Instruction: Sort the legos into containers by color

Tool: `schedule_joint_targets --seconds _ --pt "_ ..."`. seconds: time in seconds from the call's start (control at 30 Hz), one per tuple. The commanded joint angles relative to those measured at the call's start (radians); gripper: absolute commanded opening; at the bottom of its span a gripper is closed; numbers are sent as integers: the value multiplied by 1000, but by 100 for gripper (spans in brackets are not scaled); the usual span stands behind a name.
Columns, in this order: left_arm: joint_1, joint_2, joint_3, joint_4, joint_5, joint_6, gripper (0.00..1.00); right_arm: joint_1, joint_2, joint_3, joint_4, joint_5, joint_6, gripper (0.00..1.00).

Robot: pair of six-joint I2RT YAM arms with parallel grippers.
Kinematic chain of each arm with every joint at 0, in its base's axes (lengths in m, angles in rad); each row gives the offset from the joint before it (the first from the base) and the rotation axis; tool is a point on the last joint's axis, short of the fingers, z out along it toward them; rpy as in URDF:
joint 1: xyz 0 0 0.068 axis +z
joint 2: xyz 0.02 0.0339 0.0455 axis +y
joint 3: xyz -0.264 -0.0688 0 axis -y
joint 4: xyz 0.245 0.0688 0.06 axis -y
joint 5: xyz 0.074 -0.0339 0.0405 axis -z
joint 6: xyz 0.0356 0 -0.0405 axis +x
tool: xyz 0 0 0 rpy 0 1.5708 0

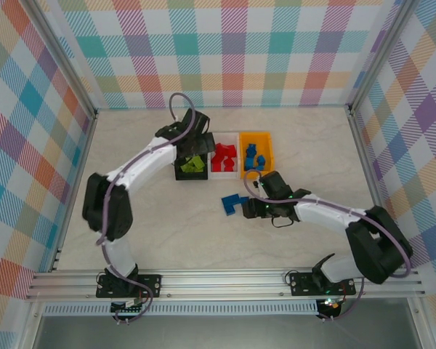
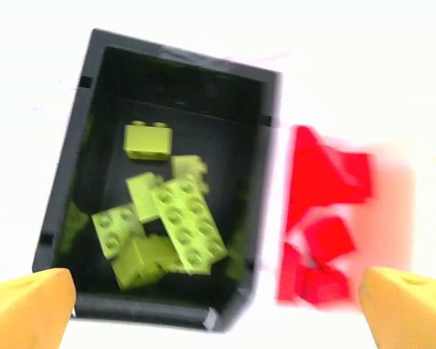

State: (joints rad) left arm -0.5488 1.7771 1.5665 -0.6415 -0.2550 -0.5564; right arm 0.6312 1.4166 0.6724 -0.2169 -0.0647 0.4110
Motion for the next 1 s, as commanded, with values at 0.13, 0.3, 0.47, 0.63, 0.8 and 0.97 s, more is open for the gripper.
schedule_joint_targets --seconds 0.13,0.3,0.47,0.63,0.8,0.97 --pt "-140 -318 -281 53 -24 -39 100 41 137 110 49 105 -41 63" --pt "-181 -497 -509 59 -55 -122 100 54 217 163 43 170 -70 59" --pt "-187 -627 -654 29 -68 -182 100 74 289 198 23 225 -89 51" --pt "-186 -676 -729 10 -70 -212 100 74 269 182 32 232 -79 38" --pt "-188 -692 -768 19 -65 -238 100 73 162 165 -3 245 -92 28" --pt "-187 -758 -842 86 -42 -266 100 19 0 196 -68 258 -141 26"
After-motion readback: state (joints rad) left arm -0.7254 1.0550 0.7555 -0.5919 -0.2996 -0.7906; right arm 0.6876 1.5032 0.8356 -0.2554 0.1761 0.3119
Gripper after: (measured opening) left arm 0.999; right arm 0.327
